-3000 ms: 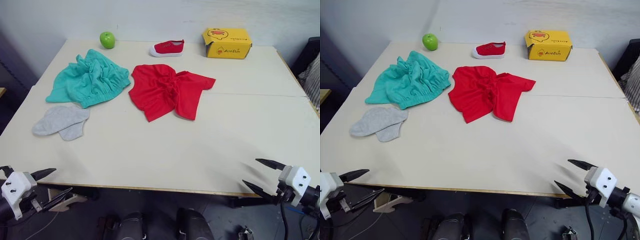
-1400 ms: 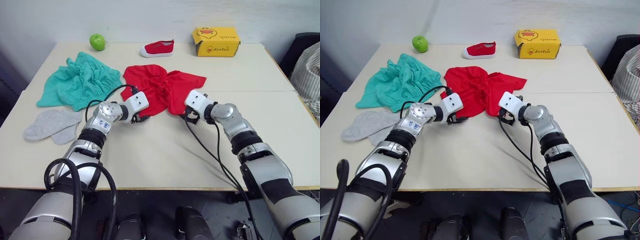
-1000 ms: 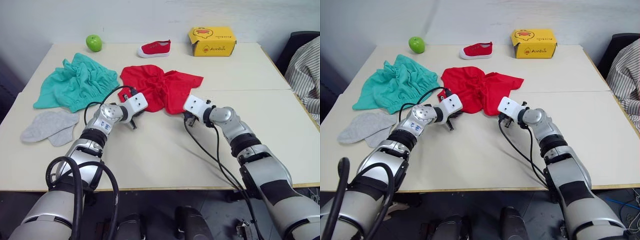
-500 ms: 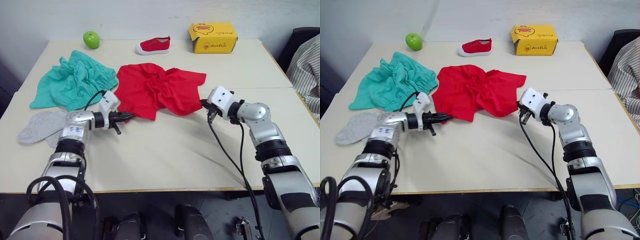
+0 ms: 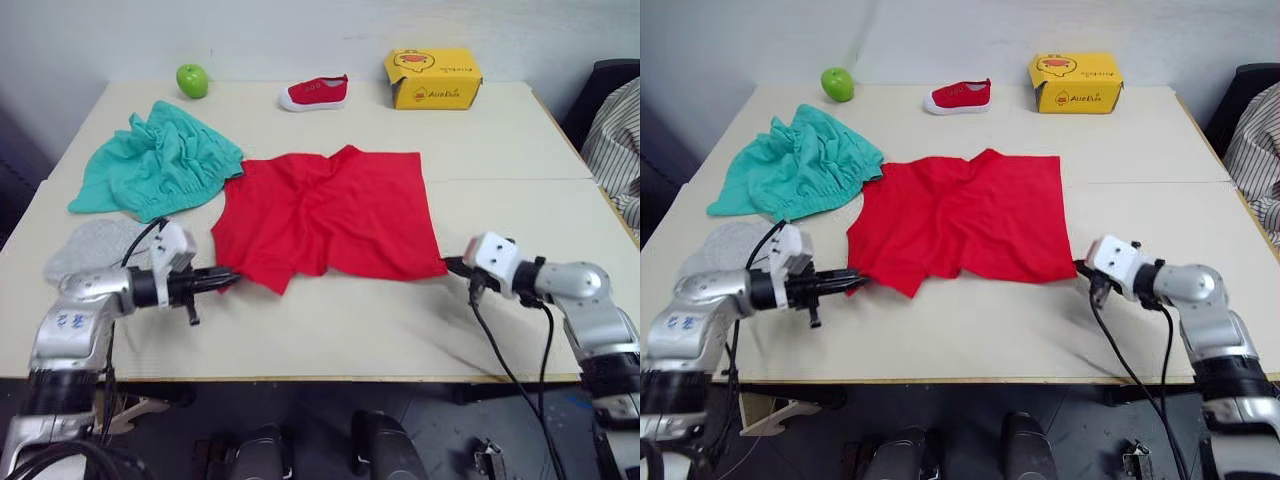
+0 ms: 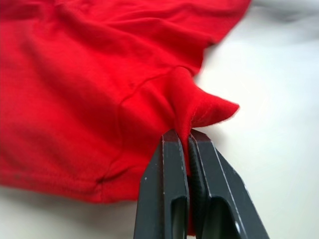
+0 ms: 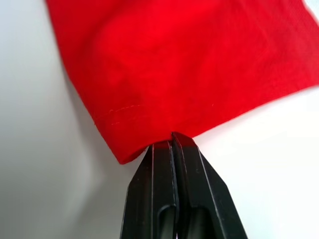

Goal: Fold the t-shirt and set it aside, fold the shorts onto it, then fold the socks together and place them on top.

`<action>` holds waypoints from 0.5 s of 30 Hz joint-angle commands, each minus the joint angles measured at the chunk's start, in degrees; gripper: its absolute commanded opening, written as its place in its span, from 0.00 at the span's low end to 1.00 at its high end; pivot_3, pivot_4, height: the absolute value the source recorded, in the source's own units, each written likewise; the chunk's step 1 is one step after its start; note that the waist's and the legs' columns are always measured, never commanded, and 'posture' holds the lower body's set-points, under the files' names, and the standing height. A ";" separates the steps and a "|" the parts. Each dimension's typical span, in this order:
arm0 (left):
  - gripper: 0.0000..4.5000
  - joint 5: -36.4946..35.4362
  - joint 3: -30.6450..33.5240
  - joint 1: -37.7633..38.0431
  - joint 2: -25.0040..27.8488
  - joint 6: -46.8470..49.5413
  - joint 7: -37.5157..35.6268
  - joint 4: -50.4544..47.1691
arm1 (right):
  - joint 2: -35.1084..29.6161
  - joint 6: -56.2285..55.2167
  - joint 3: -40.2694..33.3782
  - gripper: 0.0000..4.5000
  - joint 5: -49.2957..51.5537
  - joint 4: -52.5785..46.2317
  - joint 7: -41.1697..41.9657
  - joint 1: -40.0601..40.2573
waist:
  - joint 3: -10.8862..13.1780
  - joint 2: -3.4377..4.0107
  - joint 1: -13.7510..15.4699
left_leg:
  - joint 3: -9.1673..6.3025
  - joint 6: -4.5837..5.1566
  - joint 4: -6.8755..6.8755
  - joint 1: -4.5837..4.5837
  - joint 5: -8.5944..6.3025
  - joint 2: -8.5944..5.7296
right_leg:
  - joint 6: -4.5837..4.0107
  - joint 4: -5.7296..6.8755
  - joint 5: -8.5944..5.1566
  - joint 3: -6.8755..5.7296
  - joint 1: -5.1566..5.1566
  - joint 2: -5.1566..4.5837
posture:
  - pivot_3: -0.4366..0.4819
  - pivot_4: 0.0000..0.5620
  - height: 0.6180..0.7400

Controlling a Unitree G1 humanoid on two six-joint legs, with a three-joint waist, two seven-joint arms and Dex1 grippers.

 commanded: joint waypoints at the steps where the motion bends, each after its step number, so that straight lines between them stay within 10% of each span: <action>1: 0.00 -2.16 3.11 4.26 1.28 1.09 1.46 -5.18 | -0.83 -0.85 -3.31 0.01 2.36 -2.82 -0.76 3.66 | 0.00 0.00 0.09 | 0.00 0.00 0.00 0.00 0.00 0.01 | 0.00 0.00 0.00 0.00 0.00 0.00 | 0.48 0.27 1.00; 6: 0.00 -1.77 1.69 5.28 -0.36 0.52 5.27 -6.24 | -2.72 -1.98 -3.19 0.13 2.04 -3.31 1.06 9.28 | -0.03 -0.05 0.50 | -0.02 0.04 0.03 0.01 -0.02 -0.01 | 0.00 -0.01 0.00 0.00 0.04 -0.07 | 0.48 0.27 1.00; 13: 0.00 -1.58 -0.39 4.07 -0.15 -0.36 5.47 -5.01 | -7.31 -13.61 -6.78 0.66 4.89 -6.26 4.36 15.85 | -0.05 -0.10 1.43 | 0.02 0.11 0.03 0.02 -0.08 -0.04 | 0.00 -0.09 0.00 0.01 0.05 -0.08 | 0.48 0.27 1.00; 15: 0.00 -1.42 -0.79 3.73 -0.04 -0.59 5.33 -4.39 | -6.56 -13.94 -6.25 0.66 4.84 -8.32 3.88 16.20 | -0.06 -0.10 1.44 | 0.03 0.11 0.04 0.04 -0.08 -0.05 | 0.00 -0.07 0.00 0.01 0.06 -0.05 | 0.48 0.27 1.00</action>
